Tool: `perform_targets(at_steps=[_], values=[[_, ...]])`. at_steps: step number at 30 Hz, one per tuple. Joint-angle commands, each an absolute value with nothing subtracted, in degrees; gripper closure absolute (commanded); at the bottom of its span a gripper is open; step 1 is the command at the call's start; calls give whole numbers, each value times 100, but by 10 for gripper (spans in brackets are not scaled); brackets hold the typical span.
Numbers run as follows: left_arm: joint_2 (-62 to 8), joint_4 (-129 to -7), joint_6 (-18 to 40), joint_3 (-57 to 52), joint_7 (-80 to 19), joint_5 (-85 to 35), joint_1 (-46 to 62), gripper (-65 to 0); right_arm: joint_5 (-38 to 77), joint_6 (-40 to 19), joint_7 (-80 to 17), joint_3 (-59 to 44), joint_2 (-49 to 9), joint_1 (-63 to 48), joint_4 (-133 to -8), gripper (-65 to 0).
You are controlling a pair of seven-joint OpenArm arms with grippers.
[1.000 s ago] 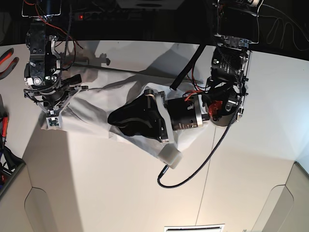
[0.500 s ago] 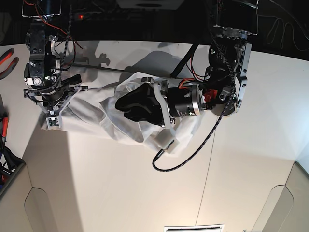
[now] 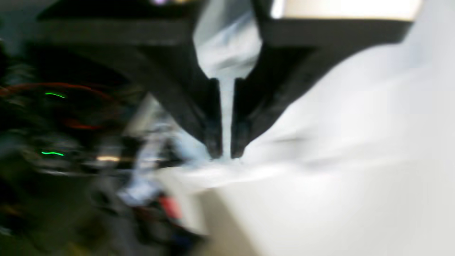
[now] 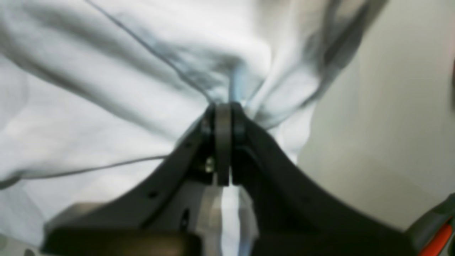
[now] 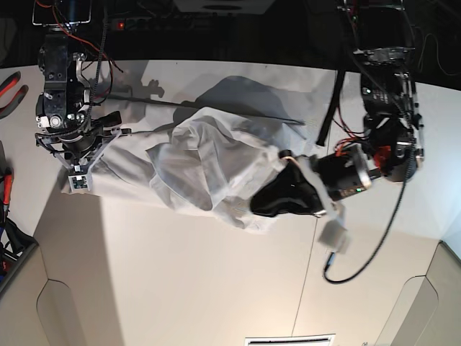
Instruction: Layout the t-shirt on the table in an organized manner, then fold the t-shirt properly
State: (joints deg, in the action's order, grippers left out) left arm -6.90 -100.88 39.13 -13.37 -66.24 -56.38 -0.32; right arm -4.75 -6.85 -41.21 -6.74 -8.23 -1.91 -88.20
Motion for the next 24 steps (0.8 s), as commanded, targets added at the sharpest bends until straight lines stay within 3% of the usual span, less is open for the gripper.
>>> perform_targets(at_steps=[1, 5, 9, 14, 24], values=[[-814, -10182, 4000, -1599, -6412, -5524, -89, -11, -491, -683, -4051, -705, -856, -115, -8906, 0], [-1168, -9904, 3964, -2443, -5793, -4615, -54, 0, -491, -685, -4051, -705, -856, -115, -8906, 0], [-1315, -9177, 3789, -2561, -5575, -4530, 19, 0, -491, -685, -4051, -705, -856, -115, -8906, 0], [-1155, -8331, 3791, -2003, -5352, -4759, 14, 0, -489, -685, -4051, -705, -854, -115, -8906, 0], [-464, -8320, 3795, -681, -5406, -4886, -193, 0, -491, -683, -4053, -705, -856, -115, -8906, 0]])
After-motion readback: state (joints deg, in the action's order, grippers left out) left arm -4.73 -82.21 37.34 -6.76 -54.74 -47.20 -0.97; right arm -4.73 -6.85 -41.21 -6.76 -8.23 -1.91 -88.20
